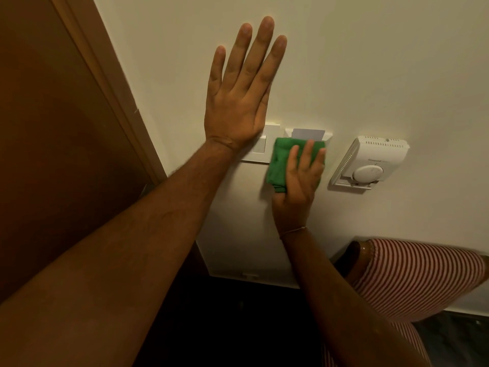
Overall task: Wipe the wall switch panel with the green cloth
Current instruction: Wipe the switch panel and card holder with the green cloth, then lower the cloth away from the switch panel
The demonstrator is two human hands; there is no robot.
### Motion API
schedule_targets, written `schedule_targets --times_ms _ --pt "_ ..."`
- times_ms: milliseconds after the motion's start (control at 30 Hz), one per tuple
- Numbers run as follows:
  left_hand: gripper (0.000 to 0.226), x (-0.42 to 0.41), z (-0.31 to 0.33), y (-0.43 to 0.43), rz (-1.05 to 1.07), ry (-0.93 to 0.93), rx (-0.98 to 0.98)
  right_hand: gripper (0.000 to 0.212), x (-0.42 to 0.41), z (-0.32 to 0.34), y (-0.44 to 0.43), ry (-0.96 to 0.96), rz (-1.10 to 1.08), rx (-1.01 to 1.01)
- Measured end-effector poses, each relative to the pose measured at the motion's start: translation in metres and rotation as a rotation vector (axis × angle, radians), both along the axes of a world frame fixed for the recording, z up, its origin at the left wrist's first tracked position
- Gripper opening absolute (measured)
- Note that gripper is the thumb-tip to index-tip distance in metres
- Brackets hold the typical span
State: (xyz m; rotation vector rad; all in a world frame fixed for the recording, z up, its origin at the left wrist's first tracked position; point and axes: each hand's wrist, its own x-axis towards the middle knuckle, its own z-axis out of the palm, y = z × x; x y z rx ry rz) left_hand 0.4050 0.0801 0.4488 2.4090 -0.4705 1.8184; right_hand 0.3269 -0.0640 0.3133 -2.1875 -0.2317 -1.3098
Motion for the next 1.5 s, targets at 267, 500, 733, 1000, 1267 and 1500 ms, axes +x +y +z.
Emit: schedule_targets --times_ms 267,500,733,1000,1267,1500 --pt "0.067 0.0 0.002 0.001 -0.016 0.004 0.006 0.075 0.004 0.0 0.016 -0.003 0.074 -0.138" --pt "0.069 -0.001 0.002 0.003 -0.032 0.018 -0.012 0.054 -0.008 -0.038 -0.01 0.092 0.043 -0.246" --pt "0.068 0.001 0.0 0.003 -0.043 0.016 -0.014 0.063 0.0 0.001 0.006 0.031 0.144 -0.136" --pt "0.068 -0.001 0.003 0.002 -0.015 0.005 -0.005 0.051 -0.002 -0.006 -0.027 0.023 0.034 -0.021" --pt "0.071 -0.007 0.007 0.0 -0.016 0.019 0.014 0.052 -0.033 -0.049 -0.042 0.243 0.086 -0.071" --pt "0.06 -0.034 -0.025 -0.007 -0.112 0.174 -0.151 0.088 -0.136 -0.136 -0.086 0.533 0.228 -0.115"
